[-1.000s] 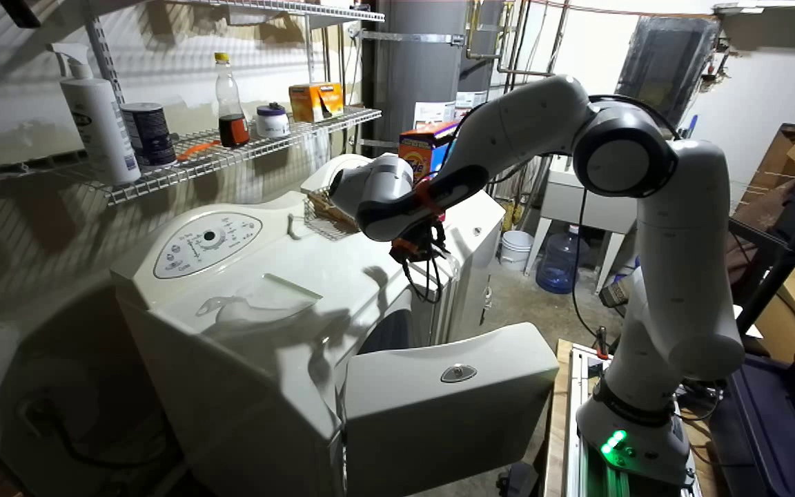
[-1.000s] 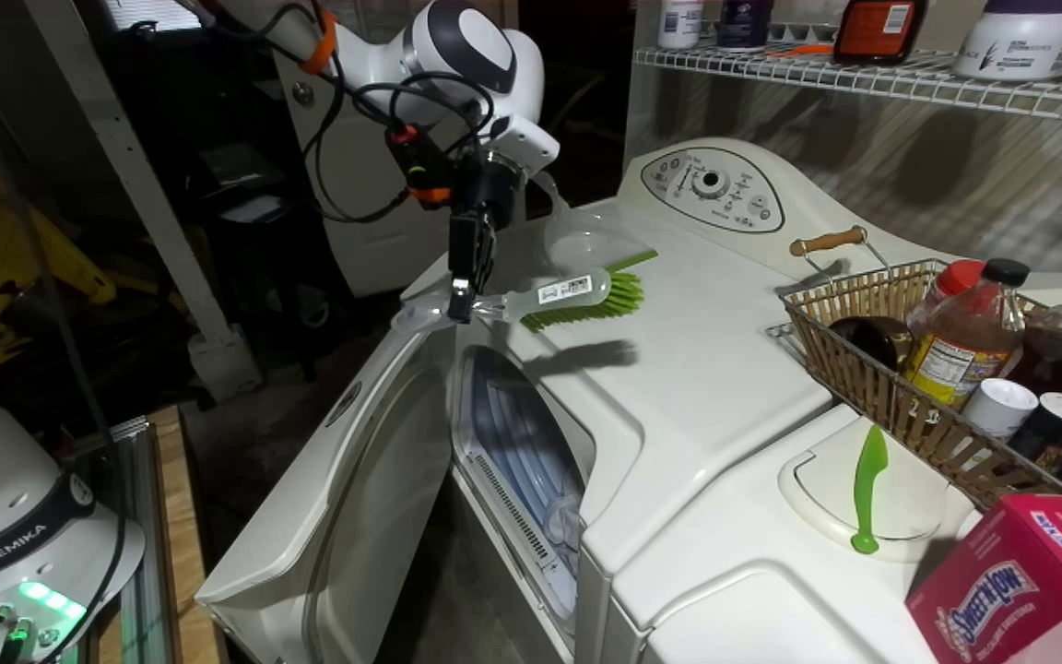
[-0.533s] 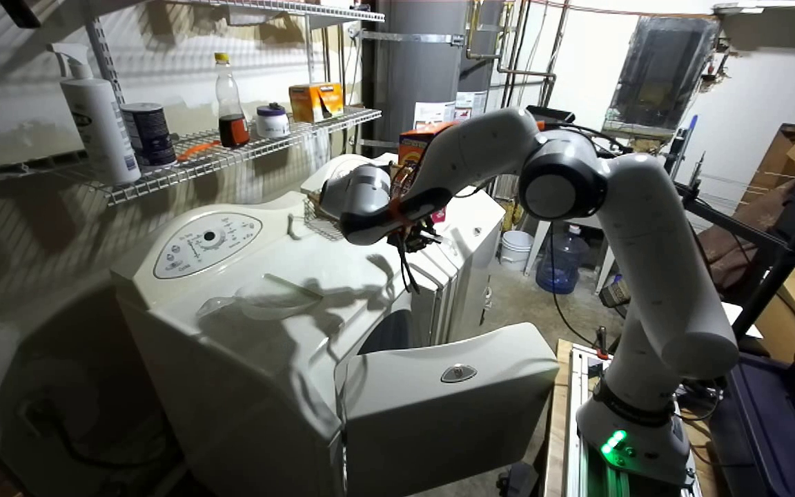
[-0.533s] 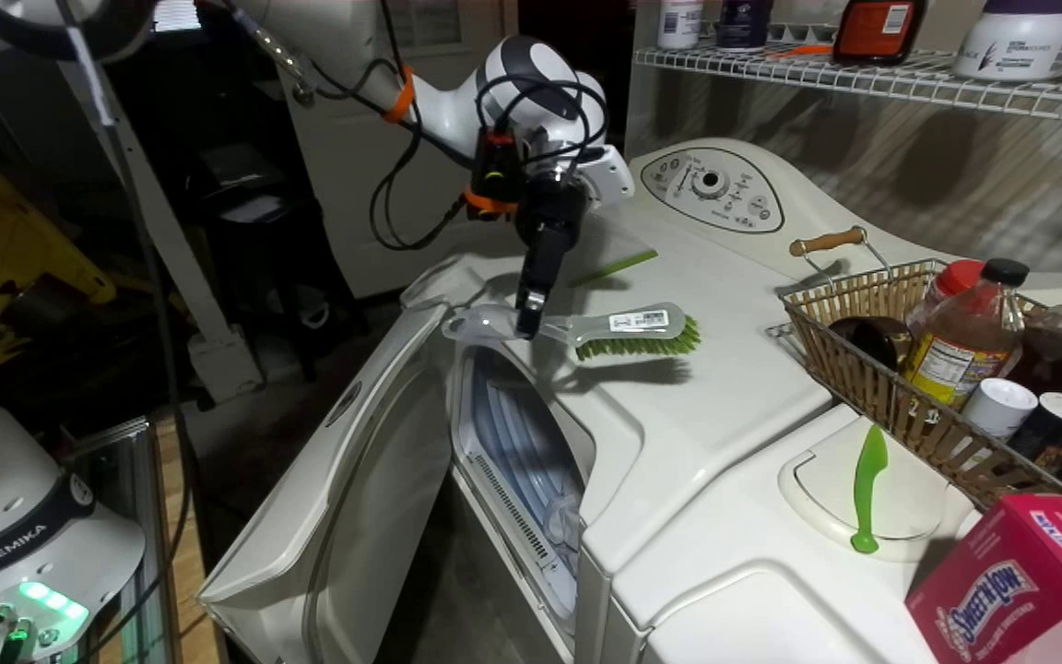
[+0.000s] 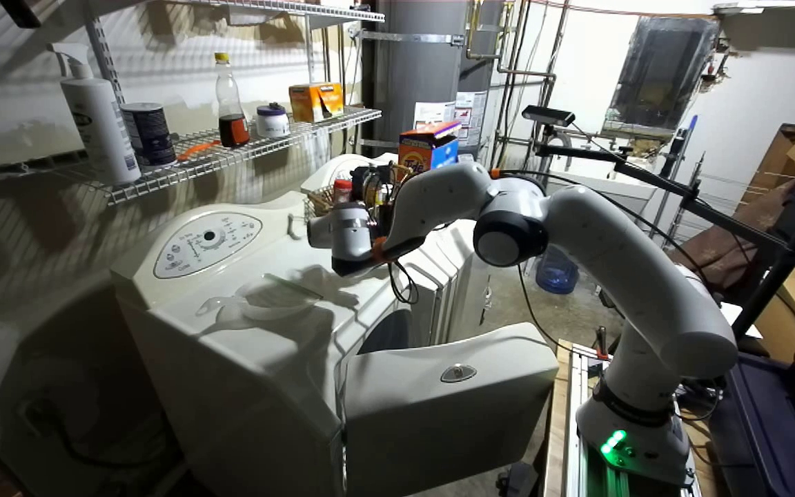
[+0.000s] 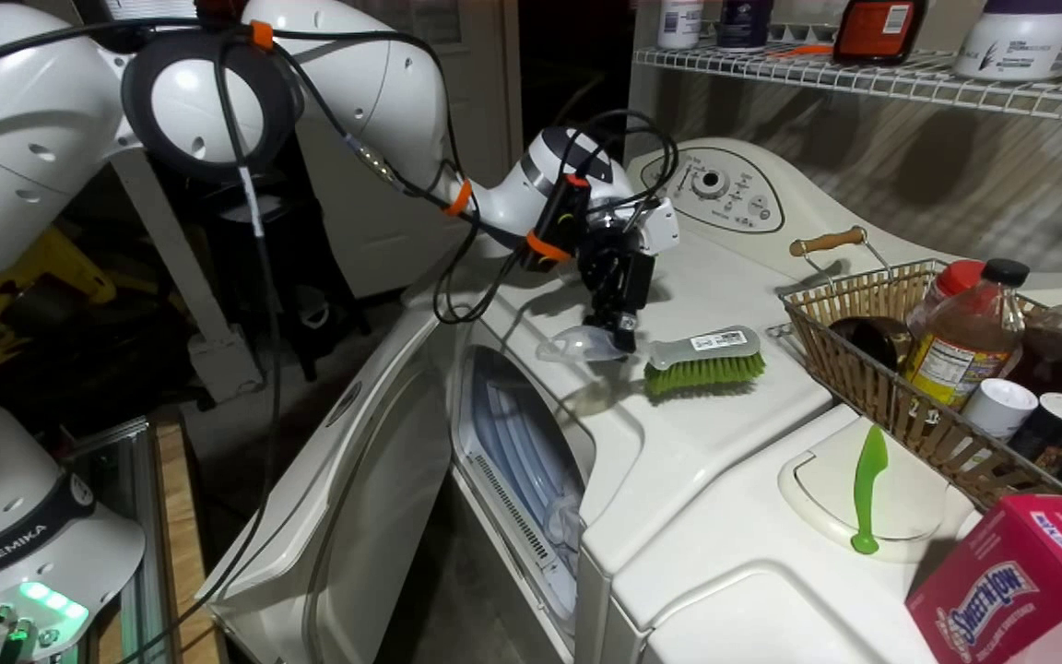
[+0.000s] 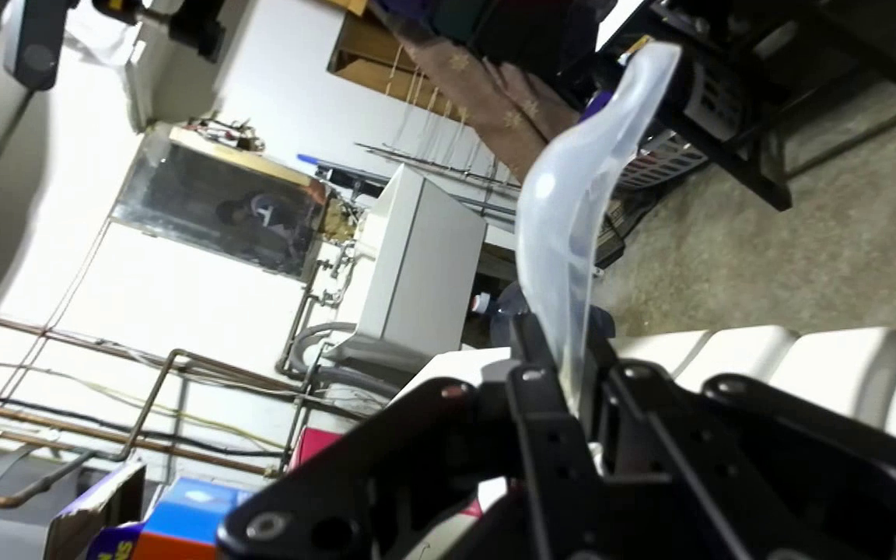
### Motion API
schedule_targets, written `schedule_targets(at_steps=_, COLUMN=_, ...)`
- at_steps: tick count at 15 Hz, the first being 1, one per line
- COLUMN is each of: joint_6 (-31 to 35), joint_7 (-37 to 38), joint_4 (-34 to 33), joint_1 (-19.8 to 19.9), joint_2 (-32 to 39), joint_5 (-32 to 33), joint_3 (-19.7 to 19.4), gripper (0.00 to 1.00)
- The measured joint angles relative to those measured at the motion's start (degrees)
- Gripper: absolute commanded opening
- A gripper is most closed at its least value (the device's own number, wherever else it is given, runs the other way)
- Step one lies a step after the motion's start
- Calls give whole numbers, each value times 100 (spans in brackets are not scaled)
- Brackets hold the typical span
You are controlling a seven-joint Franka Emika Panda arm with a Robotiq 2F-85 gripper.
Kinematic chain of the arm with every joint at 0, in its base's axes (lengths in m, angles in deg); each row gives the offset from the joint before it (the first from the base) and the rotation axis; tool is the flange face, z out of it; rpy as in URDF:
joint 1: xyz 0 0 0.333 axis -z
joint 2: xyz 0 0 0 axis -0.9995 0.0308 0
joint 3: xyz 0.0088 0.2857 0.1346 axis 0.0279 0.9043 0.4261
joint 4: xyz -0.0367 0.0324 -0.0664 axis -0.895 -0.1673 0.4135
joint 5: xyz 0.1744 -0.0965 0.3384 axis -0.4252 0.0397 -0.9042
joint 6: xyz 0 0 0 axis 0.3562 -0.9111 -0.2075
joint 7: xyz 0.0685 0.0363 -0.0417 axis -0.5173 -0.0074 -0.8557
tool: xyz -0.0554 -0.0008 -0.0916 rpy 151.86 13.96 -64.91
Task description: Use the green brush to sweep the top of the machine on the left.
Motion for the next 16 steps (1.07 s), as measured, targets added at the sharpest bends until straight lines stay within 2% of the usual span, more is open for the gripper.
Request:
schedule_targets(at_steps=4, joint_6=-1, joint_7=-513, joint_4=-355, joint_1=28, joint_2=280, joint_5=373, joint_3=-41, gripper=3)
schedule_targets(at_steps=9, joint_6=20, joint_7=-1000, joint_4=-505, joint_1=97, joint_2=402, joint_5=404, joint_3=-9, gripper=3)
schedule_targets(at_steps=16, joint_6=404, joint_7=-1081, joint_4=-660, joint_1=196, joint_2=688, joint_5=421, joint_3=43, gripper=3)
